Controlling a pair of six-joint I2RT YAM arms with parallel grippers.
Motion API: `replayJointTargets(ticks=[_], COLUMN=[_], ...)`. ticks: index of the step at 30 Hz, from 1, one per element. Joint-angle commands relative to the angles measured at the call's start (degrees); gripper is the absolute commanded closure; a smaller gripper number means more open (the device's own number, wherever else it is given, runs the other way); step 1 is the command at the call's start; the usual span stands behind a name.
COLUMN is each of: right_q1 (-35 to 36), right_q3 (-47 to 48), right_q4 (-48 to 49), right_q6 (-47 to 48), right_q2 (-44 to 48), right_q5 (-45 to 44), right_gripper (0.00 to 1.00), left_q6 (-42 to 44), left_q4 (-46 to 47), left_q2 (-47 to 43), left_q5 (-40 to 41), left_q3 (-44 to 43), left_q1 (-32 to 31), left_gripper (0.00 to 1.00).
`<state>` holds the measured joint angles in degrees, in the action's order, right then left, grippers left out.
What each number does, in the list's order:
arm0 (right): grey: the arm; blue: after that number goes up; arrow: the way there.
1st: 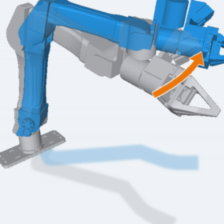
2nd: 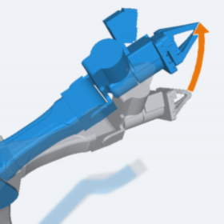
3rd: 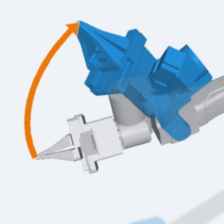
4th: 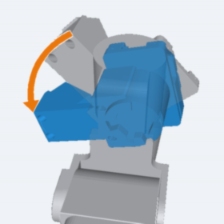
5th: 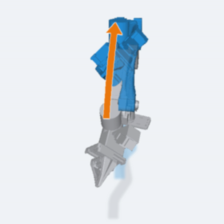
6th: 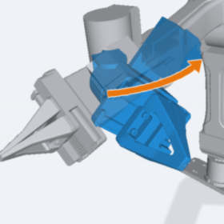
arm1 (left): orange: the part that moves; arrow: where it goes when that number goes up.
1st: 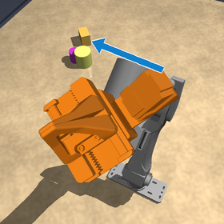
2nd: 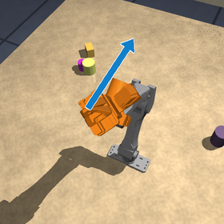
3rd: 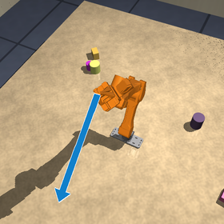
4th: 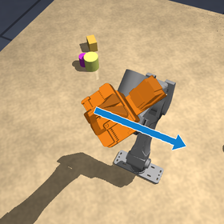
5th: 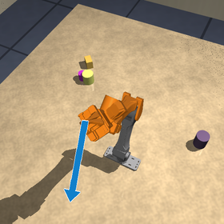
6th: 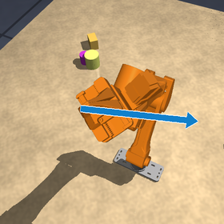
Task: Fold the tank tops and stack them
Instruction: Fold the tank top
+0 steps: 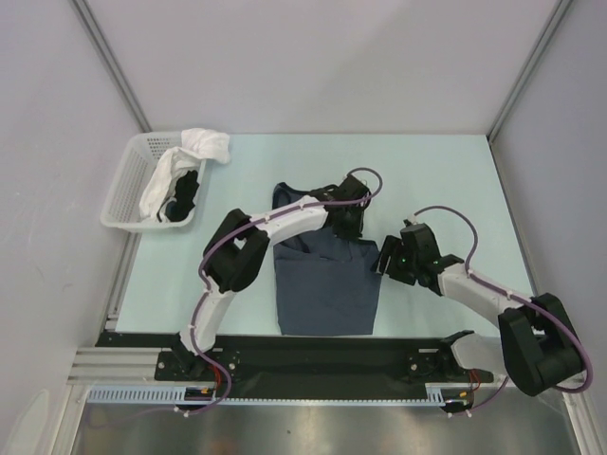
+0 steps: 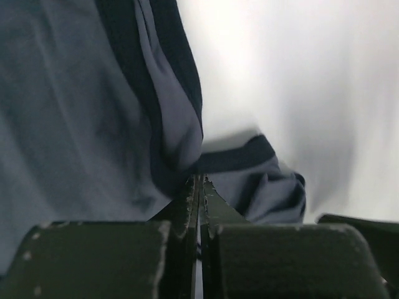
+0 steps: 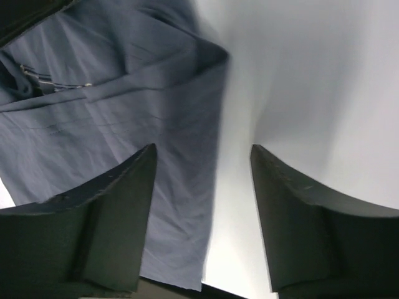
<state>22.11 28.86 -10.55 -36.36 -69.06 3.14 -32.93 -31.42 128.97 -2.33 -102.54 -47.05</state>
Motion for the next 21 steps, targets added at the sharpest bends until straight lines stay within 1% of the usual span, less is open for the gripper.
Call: replayJointTargets(ticks=[1, 3, 5, 6, 7, 10, 13, 14, 15, 17, 18, 19, 20, 21], right_q1=[1.2, 1.2, 1.4, 1.5, 1.7, 2.4, 3.0, 3.4, 3.7, 5.2, 6.0, 7.5, 8.6, 9.4], right_q3=[4.3, 4.9, 6.0, 6.4, 7.1, 8.6, 10.8, 11.9, 12.5, 13.4, 14.1, 14.5, 14.9, 15.7], right_q4=[5.4, 6.9, 9.3, 9.9, 12.0, 13.1, 13.1, 12.7, 12.3, 11.3, 11.0, 10.8, 10.9, 8.8], right_q6=[2.1, 2.3, 2.7, 2.8, 3.0, 3.7, 4.2, 4.6, 4.8, 5.7, 6.0, 6.5, 6.9, 7.5], right_q2=[-3.0, -5.1, -8.6, -9.8, -12.1, -16.2, -18.5, -19.7, -20.1, -20.8, -20.7, -20.4, -20.2, -19.7], right_q5=[-0.2, -0.9, 0.5, 1.0, 1.3, 0.6, 0.2, -0.5, -1.1, -2.4, -3.0, -3.0, -6.2, -7.5], right_gripper=[0.32, 0.32, 0.35, 0.39, 0.40, 0.39, 0.37, 0.37, 0.39, 0.51, 0.63, 0.67, 0.73, 0.85], left_q6=[1.4, 1.6, 1.9, 1.9, 2.1, 2.1, 1.9, 1.8, 1.8, 2.3, 2.3, 2.4, 2.9, 3.0], left_q4=[2.1, 2.7, 3.0, 3.2, 3.6, 3.0, 2.8, 2.7, 2.5, 2.8, 2.9, 3.2, 3.6, 3.6], left_q2=[-7.8, -8.4, -8.5, -8.5, -8.3, -8.4, -10.5, -11.4, -13.6, -16.6, -20.6, -22.4, -24.7, -26.6], left_q5=[0.4, 0.3, -0.7, -0.9, -1.3, -1.7, -1.2, -1.2, -1.3, -0.9, -0.5, -0.1, 0.0, 0.8], left_q3=[1.8, 2.2, 2.3, 2.4, 2.4, 2.6, 4.5, 5.4, 6.3, 10.5, 12.1, 13.8, 17.3, 18.8], left_q1=[0.4, 0.6, 0.7, 0.7, 0.8, 1.2, 2.0, 3.2, 3.9, 6.2, 7.0, 7.7, 9.0, 9.7], left_gripper=[1.00, 1.00, 1.00, 1.00, 1.00, 0.98, 0.97, 0.97, 0.97, 0.97, 0.97, 0.97, 0.97, 0.97])
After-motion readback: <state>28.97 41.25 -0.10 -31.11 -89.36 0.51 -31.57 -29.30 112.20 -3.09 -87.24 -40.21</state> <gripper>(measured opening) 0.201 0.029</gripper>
